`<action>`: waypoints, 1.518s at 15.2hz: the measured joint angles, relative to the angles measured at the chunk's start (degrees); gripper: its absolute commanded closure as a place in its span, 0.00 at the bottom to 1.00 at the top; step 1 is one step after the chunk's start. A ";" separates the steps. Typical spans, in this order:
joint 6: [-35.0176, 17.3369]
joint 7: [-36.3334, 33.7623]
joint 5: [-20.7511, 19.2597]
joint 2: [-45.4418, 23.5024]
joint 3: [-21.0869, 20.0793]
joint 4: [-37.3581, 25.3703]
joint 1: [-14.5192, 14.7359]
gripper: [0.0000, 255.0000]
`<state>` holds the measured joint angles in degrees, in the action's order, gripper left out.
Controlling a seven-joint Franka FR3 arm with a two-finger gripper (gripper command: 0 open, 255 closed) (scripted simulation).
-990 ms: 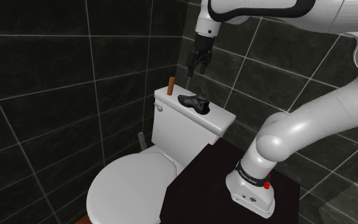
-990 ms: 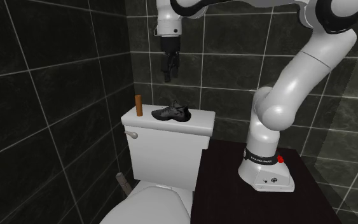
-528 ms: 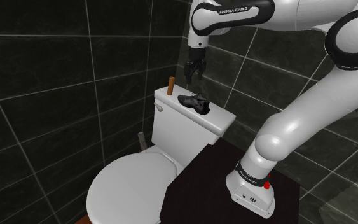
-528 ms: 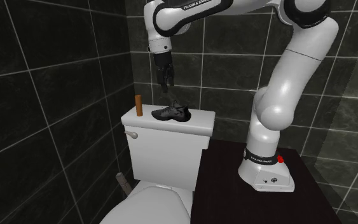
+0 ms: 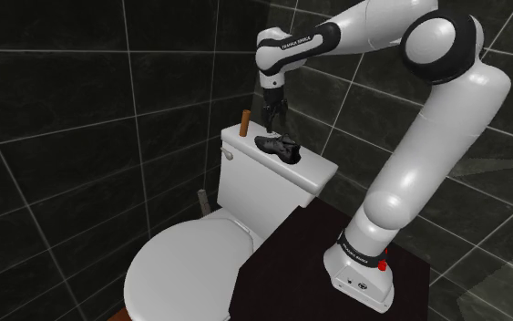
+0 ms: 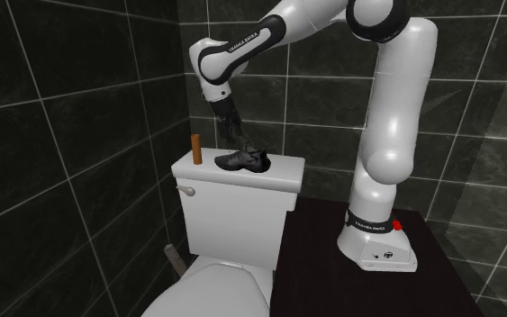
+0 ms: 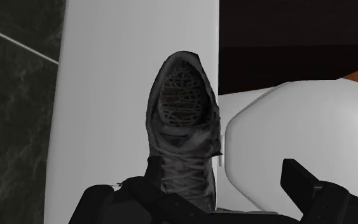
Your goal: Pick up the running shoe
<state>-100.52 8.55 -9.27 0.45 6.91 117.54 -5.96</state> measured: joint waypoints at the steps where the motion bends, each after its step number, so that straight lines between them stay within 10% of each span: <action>1: 0.16 0.61 -0.64 -1.93 0.35 -1.12 -0.35 0.00; 11: -4.63 1.34 -2.13 -9.42 1.22 -1.53 -1.35 0.00; 12: -4.95 1.29 -2.13 -9.60 1.22 -1.38 -1.35 1.00; 23: -4.92 1.32 -2.14 -9.52 1.23 -1.41 -1.36 1.00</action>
<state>-105.44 9.87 -11.41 -9.07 8.14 116.13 -7.33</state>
